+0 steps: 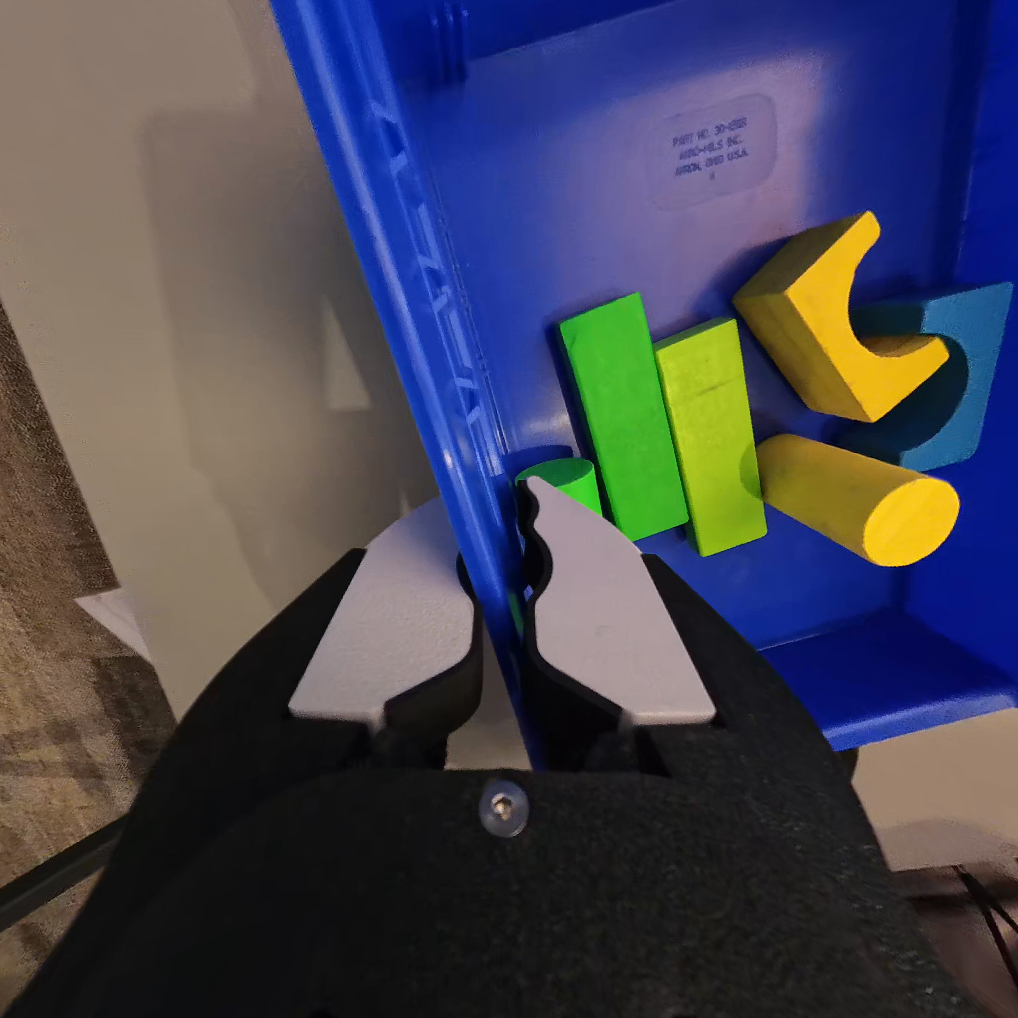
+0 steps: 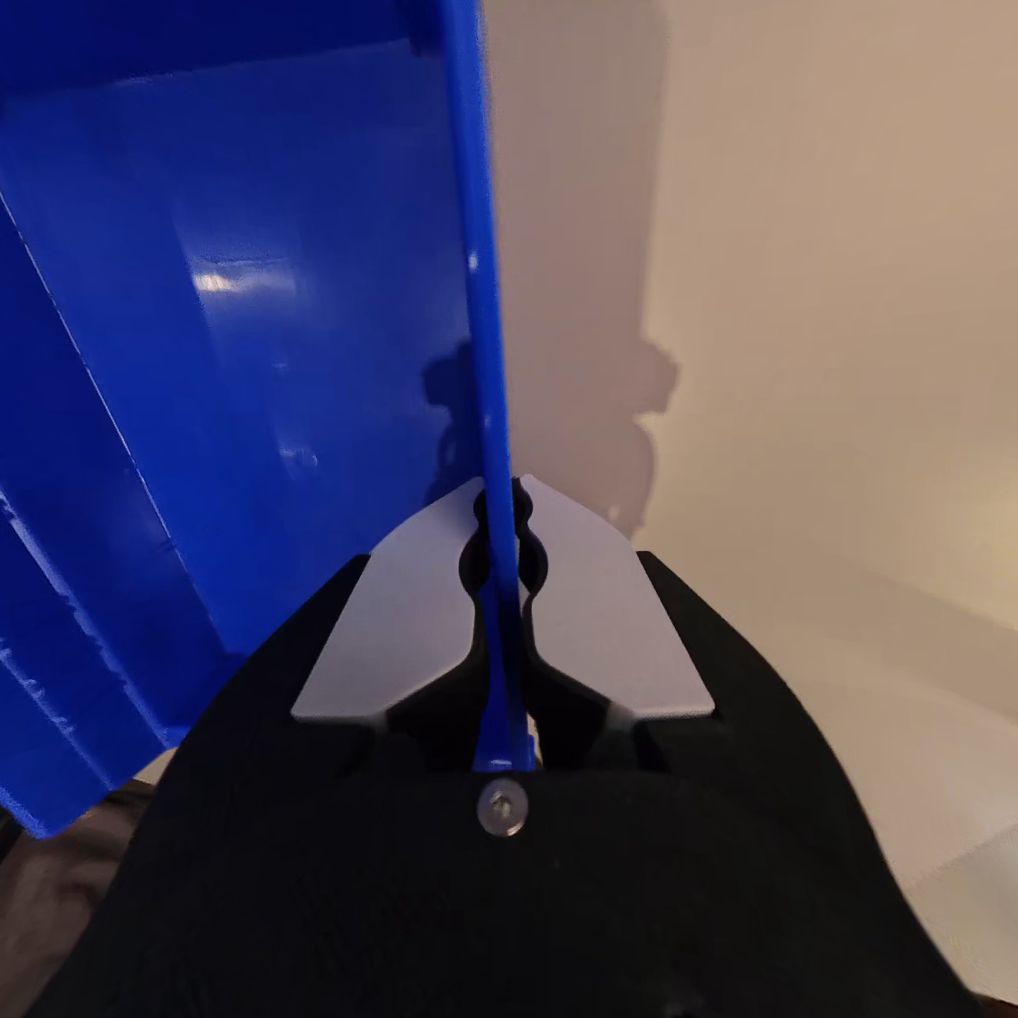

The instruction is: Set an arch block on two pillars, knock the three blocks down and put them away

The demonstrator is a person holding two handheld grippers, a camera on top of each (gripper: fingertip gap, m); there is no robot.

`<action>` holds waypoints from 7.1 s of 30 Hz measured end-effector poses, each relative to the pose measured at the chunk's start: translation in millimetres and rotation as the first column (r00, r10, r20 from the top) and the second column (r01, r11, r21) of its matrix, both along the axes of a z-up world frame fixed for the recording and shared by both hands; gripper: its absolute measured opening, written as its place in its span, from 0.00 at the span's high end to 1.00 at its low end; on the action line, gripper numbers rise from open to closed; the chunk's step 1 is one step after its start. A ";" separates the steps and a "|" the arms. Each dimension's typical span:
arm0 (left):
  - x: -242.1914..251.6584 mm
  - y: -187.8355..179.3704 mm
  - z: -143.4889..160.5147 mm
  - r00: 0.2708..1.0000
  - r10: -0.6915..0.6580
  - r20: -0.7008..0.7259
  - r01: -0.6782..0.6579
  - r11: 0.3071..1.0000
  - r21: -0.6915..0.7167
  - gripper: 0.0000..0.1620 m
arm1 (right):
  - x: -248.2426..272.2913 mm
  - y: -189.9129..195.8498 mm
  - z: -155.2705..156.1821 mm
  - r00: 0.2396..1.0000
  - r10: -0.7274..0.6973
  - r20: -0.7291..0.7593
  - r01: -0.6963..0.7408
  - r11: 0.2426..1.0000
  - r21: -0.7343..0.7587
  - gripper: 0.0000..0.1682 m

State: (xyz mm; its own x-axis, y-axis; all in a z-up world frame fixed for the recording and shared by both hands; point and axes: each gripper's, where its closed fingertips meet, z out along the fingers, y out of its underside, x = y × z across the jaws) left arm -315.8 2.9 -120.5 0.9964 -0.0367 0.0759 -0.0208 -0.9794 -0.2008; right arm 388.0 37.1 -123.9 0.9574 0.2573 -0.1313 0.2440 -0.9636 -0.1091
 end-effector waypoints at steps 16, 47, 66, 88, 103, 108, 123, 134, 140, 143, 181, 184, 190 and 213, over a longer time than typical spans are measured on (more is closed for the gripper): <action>14.0 8.2 -0.2 1.000 -0.017 -0.003 0.017 1.000 -0.007 0.95 | 105.4 -19.9 -1.1 0.967 -0.251 -0.032 0.252 0.966 0.049 0.95; 78.6 11.9 213.1 0.971 -0.238 0.008 0.132 0.564 0.815 0.89 | 130.6 -4.4 188.2 0.926 -0.351 -0.137 0.305 0.485 0.820 0.86; 142.2 -18.6 80.6 0.713 -0.665 -0.222 0.694 0.623 0.361 0.69 | -6.0 -22.7 268.2 0.988 0.156 -0.001 -0.019 0.125 0.992 0.74; 135.8 2.5 46.2 0.749 -0.644 -0.153 0.660 0.709 0.248 0.78 | -116.7 7.0 200.5 0.906 0.407 0.118 -0.238 0.258 0.937 0.74; 347.3 -104.1 225.9 0.196 -0.922 0.334 0.339 0.383 0.859 0.79 | -312.1 -133.5 217.0 0.568 0.620 0.542 -0.149 -0.570 0.808 0.67; 376.7 -114.2 213.0 0.094 -0.893 0.440 0.353 0.443 0.824 0.79 | -322.3 -146.0 213.2 0.559 0.547 0.624 -0.207 -0.636 0.743 0.70; 135.4 -36.4 109.0 0.896 -0.410 -0.169 0.444 0.840 0.312 0.74 | -204.9 -22.5 67.6 0.803 0.592 0.067 -0.531 0.660 0.532 0.80; 76.2 -13.3 26.2 0.949 -0.164 -0.270 0.163 0.986 -0.026 0.73 | -172.9 -6.6 8.2 0.908 0.416 0.045 -0.410 0.865 0.291 0.80; 60.8 -11.3 -3.0 0.924 -0.150 -0.352 0.105 0.984 -0.144 0.68 | -176.1 -1.4 8.6 0.912 0.408 0.041 -0.398 0.859 0.321 0.80; 58.5 -12.4 -8.8 0.925 -0.141 -0.354 0.087 0.983 -0.164 0.68 | -177.1 -1.3 8.4 0.905 0.421 0.057 -0.415 0.850 0.324 0.80; 119.1 -26.1 77.8 0.938 -0.296 -0.177 0.322 0.936 0.142 0.78 | -193.1 -9.2 69.0 0.842 0.499 0.207 -0.527 0.675 0.517 0.79; 180.4 -36.5 104.1 0.856 -0.516 0.035 0.482 0.821 0.307 0.78 | -206.4 -10.4 92.1 0.829 0.512 0.224 -0.528 0.588 0.612 0.79; 280.3 -80.9 149.1 0.489 -0.833 0.259 0.636 0.544 0.547 0.78 | -284.7 -66.6 146.2 0.593 0.803 0.058 -0.460 0.279 0.843 0.78; 314.6 -60.8 174.0 0.559 -0.818 0.135 0.543 0.484 0.686 0.63 | -297.9 -79.3 168.3 0.451 0.749 -0.485 -0.210 0.617 0.758 0.79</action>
State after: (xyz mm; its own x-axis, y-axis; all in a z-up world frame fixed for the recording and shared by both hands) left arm -1.2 -57.9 53.5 0.4895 -0.8566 0.1634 -0.4174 -0.3947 -0.8185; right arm 90.2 -42.2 44.4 0.2639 0.9077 -0.3261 0.2179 -0.3855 -0.8966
